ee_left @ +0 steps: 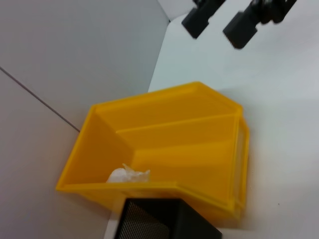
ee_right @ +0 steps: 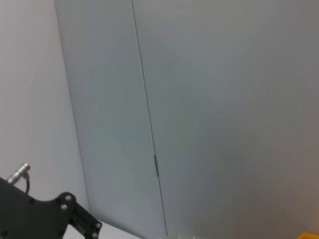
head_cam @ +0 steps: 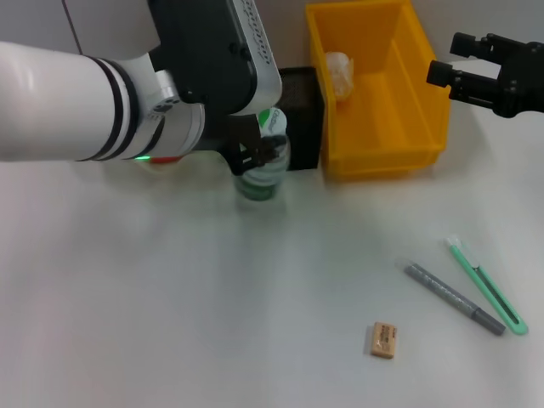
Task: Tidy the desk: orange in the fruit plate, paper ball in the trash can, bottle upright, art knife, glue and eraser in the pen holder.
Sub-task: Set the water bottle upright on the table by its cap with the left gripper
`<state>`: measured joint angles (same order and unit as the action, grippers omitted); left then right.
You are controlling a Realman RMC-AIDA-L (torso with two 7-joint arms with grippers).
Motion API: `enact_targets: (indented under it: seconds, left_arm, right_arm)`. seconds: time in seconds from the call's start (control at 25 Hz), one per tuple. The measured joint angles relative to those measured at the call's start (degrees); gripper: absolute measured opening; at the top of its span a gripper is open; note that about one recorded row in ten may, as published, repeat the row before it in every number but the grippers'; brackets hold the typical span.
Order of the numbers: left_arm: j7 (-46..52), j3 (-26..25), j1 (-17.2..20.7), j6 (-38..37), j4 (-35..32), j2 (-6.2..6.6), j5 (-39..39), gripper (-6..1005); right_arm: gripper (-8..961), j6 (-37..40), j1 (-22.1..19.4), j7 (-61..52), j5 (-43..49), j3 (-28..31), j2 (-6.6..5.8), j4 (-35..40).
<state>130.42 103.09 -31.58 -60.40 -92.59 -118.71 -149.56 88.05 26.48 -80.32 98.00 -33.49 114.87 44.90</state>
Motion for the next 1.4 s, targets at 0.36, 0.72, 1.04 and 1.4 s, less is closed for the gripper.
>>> enact_targets:
  seconds: [0.36, 0.72, 1.04, 1.4]
  left_arm:
    - [0.59, 0.00, 1.30, -1.42, -2.87, -0.08, -1.42, 429]
    - [1.84, 0.01, 0.45, -2.06, -3.61, -0.11, -3.95, 427]
    - [2.02, -0.66, 0.56, -3.46, -5.85, -0.04, -4.66, 318]
    - [2.12, -0.70, 1.43, -3.49, -5.93, -0.05, -4.84, 296]
  right_arm:
    - [706, 0.18, -0.08, 0.00, 0.00, -0.09, 0.00, 0.19]
    - [706, -0.01, -0.29, 0.00, 0.00, -0.09, 0.01, 0.19]
    - [706, 0.05, -0.30, 0.01, 0.00, -0.09, 0.18, 0.19]
    - [706, 0.26, -0.29, 0.03, -0.01, -0.08, 0.43, 0.19]
